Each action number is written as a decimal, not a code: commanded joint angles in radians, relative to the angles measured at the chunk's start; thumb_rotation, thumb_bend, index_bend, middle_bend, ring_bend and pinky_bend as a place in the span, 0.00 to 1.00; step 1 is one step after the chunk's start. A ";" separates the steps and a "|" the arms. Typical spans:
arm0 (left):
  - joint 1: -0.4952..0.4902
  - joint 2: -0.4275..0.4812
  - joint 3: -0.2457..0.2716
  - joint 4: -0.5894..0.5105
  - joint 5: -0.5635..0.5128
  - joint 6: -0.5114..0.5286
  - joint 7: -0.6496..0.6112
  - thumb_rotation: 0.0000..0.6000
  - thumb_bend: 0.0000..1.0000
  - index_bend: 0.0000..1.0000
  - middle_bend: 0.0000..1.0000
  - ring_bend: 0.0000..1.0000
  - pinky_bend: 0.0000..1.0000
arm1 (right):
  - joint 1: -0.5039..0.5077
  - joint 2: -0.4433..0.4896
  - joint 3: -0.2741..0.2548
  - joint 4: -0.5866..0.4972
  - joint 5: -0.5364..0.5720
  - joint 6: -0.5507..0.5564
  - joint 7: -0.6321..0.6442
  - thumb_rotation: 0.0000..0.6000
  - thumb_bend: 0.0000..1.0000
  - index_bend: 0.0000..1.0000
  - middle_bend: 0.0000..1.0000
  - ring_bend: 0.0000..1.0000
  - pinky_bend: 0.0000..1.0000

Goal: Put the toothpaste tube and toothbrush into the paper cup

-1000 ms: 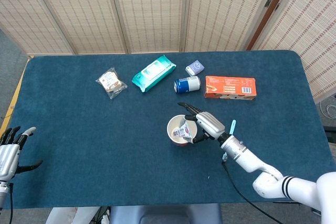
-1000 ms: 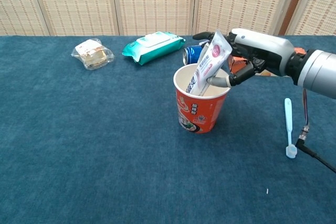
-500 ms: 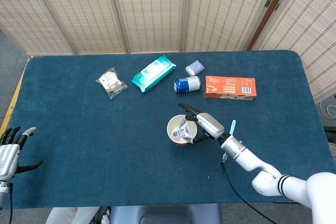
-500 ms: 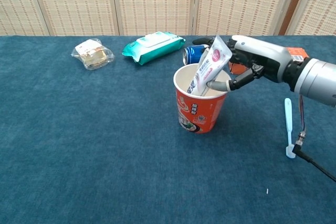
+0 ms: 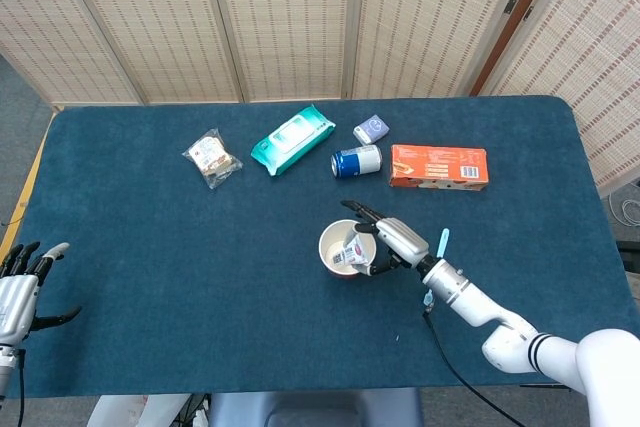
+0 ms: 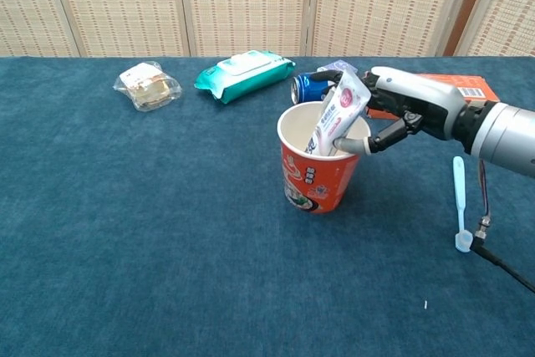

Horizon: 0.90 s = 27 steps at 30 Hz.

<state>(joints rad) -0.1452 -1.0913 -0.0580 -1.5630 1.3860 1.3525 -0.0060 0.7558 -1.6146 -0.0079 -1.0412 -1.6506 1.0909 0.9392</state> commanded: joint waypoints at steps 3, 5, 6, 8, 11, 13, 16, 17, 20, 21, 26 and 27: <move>0.000 0.001 0.000 -0.001 0.001 0.001 -0.001 1.00 0.00 0.15 0.27 0.09 0.00 | 0.000 -0.001 -0.002 0.003 0.001 0.001 0.004 1.00 0.17 0.51 0.00 0.00 0.14; 0.000 0.001 0.000 0.000 0.000 0.000 0.000 1.00 0.00 0.15 0.27 0.09 0.00 | 0.000 -0.001 -0.003 0.004 0.001 0.002 0.006 1.00 0.15 0.50 0.00 0.00 0.14; 0.000 0.000 0.000 0.000 0.000 0.000 0.000 1.00 0.00 0.15 0.27 0.09 0.00 | 0.000 0.000 -0.002 0.004 0.001 0.004 0.007 1.00 0.15 0.49 0.00 0.00 0.14; 0.000 0.000 0.001 0.000 0.000 -0.001 0.001 1.00 0.00 0.15 0.27 0.09 0.00 | 0.000 0.001 -0.002 0.002 0.002 0.007 0.008 1.00 0.15 0.47 0.00 0.00 0.14; -0.001 0.000 0.001 0.000 -0.001 -0.002 0.003 1.00 0.00 0.15 0.27 0.09 0.00 | 0.000 0.003 0.000 0.000 0.003 0.011 0.009 1.00 0.15 0.45 0.00 0.00 0.14; -0.001 -0.001 0.001 0.000 -0.001 -0.003 0.005 1.00 0.00 0.15 0.27 0.09 0.00 | 0.000 0.004 0.000 -0.001 0.005 0.012 0.008 1.00 0.15 0.45 0.00 0.00 0.14; -0.002 -0.002 0.001 0.001 -0.002 -0.004 0.007 1.00 0.00 0.15 0.27 0.09 0.00 | -0.001 0.005 0.003 -0.002 0.007 0.016 0.009 1.00 0.15 0.45 0.00 0.00 0.14; -0.002 -0.002 0.001 0.001 -0.003 -0.004 0.007 1.00 0.00 0.15 0.27 0.09 0.00 | -0.001 0.006 0.005 -0.003 0.008 0.019 0.010 1.00 0.15 0.45 0.00 0.00 0.14; -0.002 -0.002 0.001 0.000 -0.003 -0.003 0.007 1.00 0.00 0.15 0.27 0.09 0.00 | 0.000 0.008 0.007 -0.007 0.008 0.023 0.009 1.00 0.15 0.44 0.00 0.00 0.14; -0.002 -0.002 0.001 0.000 -0.003 -0.004 0.007 1.00 0.00 0.15 0.27 0.09 0.00 | 0.000 0.009 0.008 -0.009 0.008 0.025 0.009 1.00 0.15 0.44 0.00 0.00 0.14; -0.002 -0.002 0.001 0.001 -0.003 -0.005 0.008 1.00 0.00 0.15 0.27 0.09 0.00 | 0.002 0.015 0.012 -0.019 0.006 0.032 0.002 1.00 0.15 0.44 0.00 0.00 0.14; -0.002 -0.002 0.002 0.001 -0.002 -0.005 0.008 1.00 0.00 0.15 0.27 0.09 0.00 | 0.002 0.017 0.012 -0.022 0.006 0.033 0.000 1.00 0.15 0.44 0.00 0.00 0.14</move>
<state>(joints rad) -0.1471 -1.0936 -0.0563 -1.5622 1.3837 1.3477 0.0020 0.7579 -1.5986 0.0036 -1.0625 -1.6447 1.1232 0.9400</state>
